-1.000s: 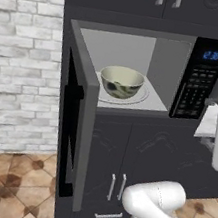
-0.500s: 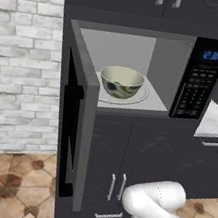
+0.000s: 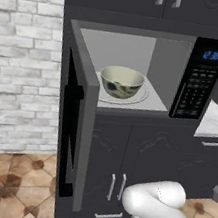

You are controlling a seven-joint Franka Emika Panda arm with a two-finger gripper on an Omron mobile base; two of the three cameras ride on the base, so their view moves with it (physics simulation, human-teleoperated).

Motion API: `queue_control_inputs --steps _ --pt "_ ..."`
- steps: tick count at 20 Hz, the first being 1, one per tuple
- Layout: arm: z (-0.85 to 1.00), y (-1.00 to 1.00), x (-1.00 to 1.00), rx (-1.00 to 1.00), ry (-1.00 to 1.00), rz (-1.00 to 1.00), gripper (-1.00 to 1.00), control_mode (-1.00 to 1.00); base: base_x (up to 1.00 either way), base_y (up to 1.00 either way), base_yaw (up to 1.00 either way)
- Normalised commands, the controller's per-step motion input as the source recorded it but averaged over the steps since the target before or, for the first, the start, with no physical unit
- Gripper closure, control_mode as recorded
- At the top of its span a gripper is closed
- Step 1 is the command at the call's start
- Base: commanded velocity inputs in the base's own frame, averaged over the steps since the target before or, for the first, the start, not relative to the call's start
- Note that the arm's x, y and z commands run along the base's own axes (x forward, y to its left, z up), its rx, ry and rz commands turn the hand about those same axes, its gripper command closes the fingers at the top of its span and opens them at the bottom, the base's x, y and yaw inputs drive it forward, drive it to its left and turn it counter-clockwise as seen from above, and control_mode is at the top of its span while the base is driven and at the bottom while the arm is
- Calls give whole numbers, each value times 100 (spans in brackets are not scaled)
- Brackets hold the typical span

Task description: Pick the avocado from the sink and place it in the bowl. Then pick the bowl and place it in the microwave. Then close the microwave door and press the start button.

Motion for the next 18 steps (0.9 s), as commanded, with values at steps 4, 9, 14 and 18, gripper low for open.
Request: queue_control_inputs --steps 4,9,14,18 --pt "-52 74 3 -3 5 0 -100 -100 0 0 0" --pt "-62 64 20 -3 4 0 -100 -100 0 0 0" --pt "-82 62 53 -6 5 -2 -100 -100 0 0 0" --pt "-91 49 97 -7 6 -4 -100 -100 0 0 0"
